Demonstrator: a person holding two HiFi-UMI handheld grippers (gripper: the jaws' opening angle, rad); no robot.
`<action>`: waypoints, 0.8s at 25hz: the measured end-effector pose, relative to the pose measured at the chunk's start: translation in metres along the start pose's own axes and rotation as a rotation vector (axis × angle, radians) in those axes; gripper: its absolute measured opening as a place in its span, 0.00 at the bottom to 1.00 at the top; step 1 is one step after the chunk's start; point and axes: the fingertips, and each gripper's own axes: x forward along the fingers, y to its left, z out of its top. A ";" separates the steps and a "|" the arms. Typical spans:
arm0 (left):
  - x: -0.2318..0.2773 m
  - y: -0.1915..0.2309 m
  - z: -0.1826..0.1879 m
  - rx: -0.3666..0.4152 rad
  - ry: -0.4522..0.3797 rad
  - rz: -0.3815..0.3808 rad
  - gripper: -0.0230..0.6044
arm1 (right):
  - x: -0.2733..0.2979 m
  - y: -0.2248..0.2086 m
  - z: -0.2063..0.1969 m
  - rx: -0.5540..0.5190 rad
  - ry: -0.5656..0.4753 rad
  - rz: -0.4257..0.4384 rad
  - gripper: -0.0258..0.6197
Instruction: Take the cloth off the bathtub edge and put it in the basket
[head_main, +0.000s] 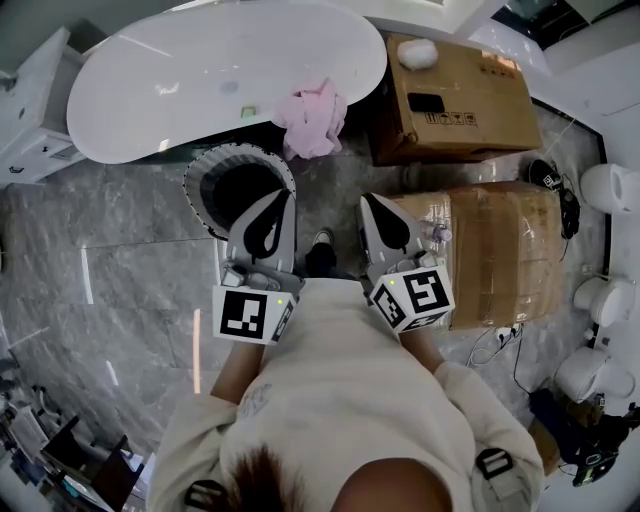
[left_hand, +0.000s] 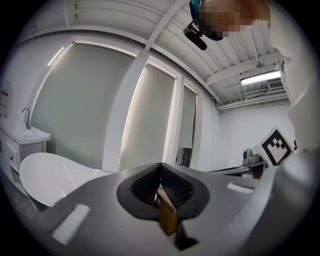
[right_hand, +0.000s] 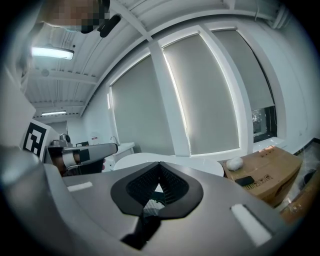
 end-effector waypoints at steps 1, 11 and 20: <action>0.005 -0.001 0.000 0.003 -0.001 0.010 0.05 | 0.002 -0.006 0.001 0.001 0.000 0.008 0.04; 0.032 -0.008 0.013 -0.038 -0.020 0.091 0.05 | 0.014 -0.042 0.001 0.025 0.027 0.047 0.04; 0.046 0.000 0.012 -0.042 -0.010 0.085 0.05 | 0.030 -0.043 0.000 0.042 0.038 0.056 0.04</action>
